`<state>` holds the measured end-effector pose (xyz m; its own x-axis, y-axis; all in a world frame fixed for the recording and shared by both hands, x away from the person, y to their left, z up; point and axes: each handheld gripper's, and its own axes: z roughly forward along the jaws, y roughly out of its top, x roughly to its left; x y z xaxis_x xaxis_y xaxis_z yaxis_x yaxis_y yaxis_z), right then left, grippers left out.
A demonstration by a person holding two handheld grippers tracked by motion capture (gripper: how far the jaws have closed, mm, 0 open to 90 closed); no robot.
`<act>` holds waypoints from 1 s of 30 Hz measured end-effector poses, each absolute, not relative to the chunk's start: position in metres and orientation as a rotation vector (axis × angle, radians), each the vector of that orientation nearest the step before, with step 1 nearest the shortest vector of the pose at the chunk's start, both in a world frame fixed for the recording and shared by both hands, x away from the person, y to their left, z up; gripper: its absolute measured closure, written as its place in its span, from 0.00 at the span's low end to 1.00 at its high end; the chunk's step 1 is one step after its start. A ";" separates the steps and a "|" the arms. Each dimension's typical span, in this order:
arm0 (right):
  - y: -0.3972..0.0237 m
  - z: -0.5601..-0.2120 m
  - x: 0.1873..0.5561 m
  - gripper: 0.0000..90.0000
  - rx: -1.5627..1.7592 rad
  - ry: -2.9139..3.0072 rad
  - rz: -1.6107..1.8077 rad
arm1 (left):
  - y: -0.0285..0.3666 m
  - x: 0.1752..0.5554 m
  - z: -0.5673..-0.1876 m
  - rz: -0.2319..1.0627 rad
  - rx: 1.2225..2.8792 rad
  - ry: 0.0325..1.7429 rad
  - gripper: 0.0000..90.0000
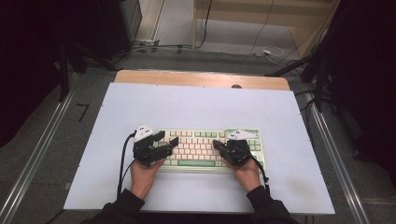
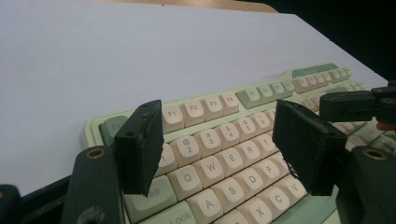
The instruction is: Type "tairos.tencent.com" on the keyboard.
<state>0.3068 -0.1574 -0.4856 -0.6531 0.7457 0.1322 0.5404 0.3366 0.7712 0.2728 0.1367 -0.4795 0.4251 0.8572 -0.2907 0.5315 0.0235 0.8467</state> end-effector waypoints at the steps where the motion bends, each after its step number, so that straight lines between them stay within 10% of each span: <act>1: -0.157 -0.486 0.307 0.97 1.168 2.355 1.209 | 0.137 0.273 -0.480 0.392 1.642 1.235 0.38; 18: -0.156 -0.487 0.310 0.97 1.193 2.371 1.192 | 0.137 0.273 -0.480 0.387 1.646 1.237 0.38; 30: -0.169 -0.466 0.301 0.40 1.180 2.329 1.348 | 0.137 0.273 -0.480 0.388 1.648 1.237 0.38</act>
<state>0.3014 -0.1693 -0.4662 -0.6605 0.7223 0.2050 0.5375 0.2642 0.8008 0.2727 0.1366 -0.4796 0.4262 0.8563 -0.2919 0.5366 0.0205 0.8436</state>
